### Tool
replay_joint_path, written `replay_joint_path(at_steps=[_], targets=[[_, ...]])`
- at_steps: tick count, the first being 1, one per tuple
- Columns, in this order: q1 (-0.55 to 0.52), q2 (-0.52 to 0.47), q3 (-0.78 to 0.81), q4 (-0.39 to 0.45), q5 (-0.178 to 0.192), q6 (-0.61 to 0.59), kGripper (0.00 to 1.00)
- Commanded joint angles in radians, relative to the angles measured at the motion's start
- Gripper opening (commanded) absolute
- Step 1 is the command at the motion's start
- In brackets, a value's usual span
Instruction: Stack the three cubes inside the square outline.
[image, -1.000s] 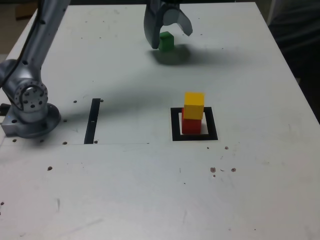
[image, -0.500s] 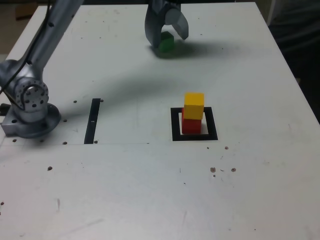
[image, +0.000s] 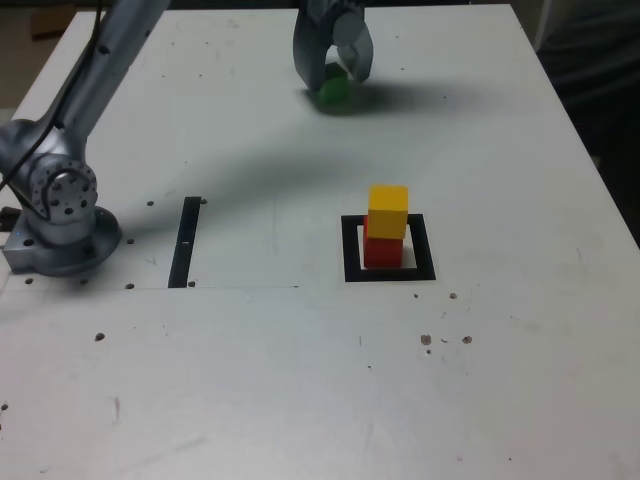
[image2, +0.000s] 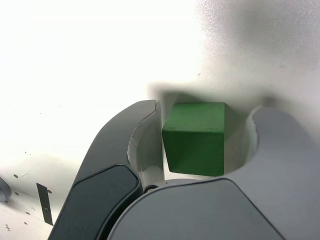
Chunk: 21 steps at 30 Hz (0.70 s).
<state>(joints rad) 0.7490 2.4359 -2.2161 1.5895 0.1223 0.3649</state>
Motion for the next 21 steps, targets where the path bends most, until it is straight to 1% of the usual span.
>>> replay_joint_path(at_steps=[1,15,21], targets=[[0.001,0.005,-0.001,0.011,0.000,0.002,0.19],[-0.002,0.004,0.008,0.016,0.001,0.005,0.19],[-0.023,-0.014,0.014,0.028,0.003,0.004,0.19]])
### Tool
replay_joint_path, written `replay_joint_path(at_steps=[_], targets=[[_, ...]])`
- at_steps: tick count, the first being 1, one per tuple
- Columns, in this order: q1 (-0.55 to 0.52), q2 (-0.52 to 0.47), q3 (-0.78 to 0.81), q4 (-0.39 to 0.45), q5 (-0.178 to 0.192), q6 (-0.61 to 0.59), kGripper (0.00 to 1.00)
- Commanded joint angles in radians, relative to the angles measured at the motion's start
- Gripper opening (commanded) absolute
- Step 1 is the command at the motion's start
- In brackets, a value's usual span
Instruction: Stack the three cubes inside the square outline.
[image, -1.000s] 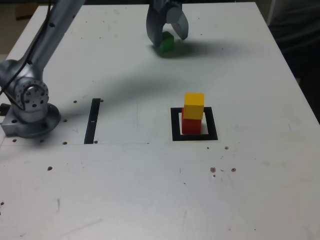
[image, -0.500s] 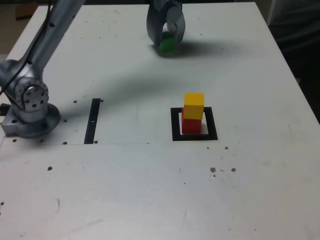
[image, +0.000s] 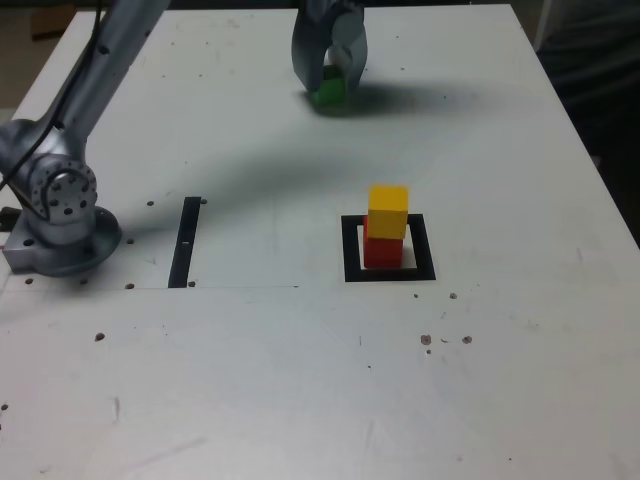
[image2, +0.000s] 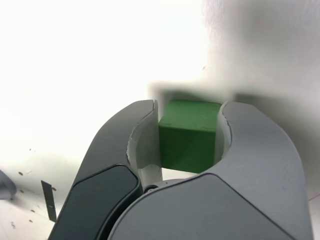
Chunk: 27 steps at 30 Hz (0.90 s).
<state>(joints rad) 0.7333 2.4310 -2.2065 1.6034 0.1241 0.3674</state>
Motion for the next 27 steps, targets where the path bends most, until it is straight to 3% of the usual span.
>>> replay_joint_path(at_steps=[1,15,27], targets=[[-0.013,-0.016,0.007,0.015,0.001,0.002,0.19],[-0.130,-0.143,0.066,0.032,-0.006,-0.022,0.19],[-0.288,-0.288,0.182,0.032,-0.042,-0.073,0.19]])
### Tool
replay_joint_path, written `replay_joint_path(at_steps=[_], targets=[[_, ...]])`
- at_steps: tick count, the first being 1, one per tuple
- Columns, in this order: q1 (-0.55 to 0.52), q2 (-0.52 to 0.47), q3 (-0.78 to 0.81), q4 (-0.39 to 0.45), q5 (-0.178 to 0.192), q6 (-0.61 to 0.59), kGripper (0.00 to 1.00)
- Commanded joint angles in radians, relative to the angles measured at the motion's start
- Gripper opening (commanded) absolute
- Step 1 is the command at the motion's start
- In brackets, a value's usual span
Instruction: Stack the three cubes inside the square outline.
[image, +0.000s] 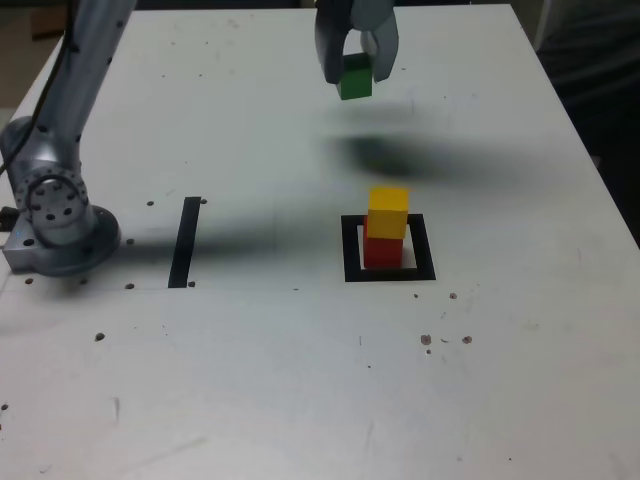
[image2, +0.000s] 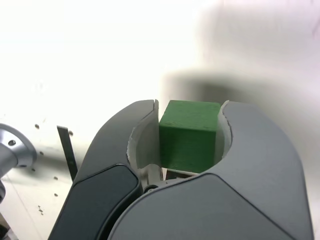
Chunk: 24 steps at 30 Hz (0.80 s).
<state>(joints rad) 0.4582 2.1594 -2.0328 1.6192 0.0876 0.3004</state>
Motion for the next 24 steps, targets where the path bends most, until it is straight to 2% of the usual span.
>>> replay_joint_path(at_steps=[1,12,24], targets=[[-0.026,-0.025,0.017,0.016,-0.010,-0.012,0.19],[-0.191,-0.096,0.079,0.017,-0.046,-0.090,0.19],[-0.352,-0.110,0.088,0.017,-0.064,-0.176,0.19]])
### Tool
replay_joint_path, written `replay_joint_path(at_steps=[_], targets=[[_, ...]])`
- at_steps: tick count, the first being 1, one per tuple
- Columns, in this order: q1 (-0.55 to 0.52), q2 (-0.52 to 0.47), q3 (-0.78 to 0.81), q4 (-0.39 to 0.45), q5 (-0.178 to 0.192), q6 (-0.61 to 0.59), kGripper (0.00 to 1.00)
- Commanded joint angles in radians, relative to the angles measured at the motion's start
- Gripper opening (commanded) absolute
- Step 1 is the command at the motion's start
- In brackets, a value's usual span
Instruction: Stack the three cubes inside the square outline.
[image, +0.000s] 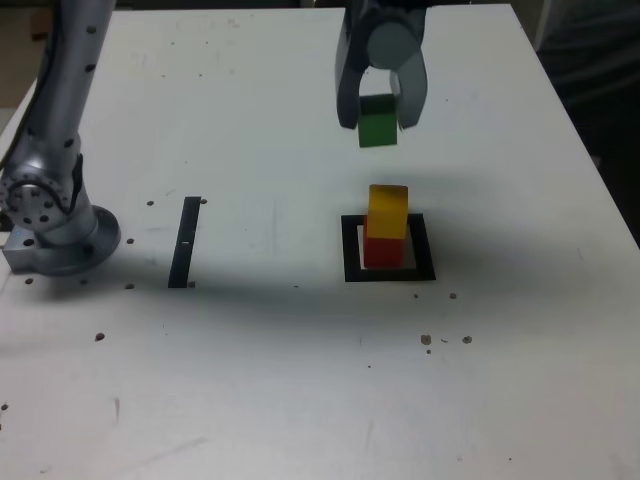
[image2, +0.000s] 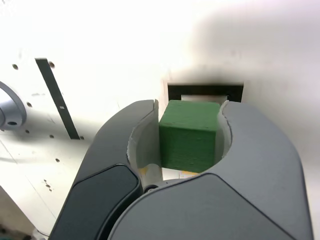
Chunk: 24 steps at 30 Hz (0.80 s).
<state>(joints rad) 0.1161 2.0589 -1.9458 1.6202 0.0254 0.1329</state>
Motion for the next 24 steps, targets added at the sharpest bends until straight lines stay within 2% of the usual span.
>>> replay_joint_path(at_steps=[1,15,24], targets=[[-0.020,-0.009,0.001,0.016,-0.002,-0.015,0.19],[-0.159,-0.002,0.008,0.015,-0.004,-0.099,0.19],[-0.192,0.022,0.000,0.013,-0.010,-0.121,0.19]])
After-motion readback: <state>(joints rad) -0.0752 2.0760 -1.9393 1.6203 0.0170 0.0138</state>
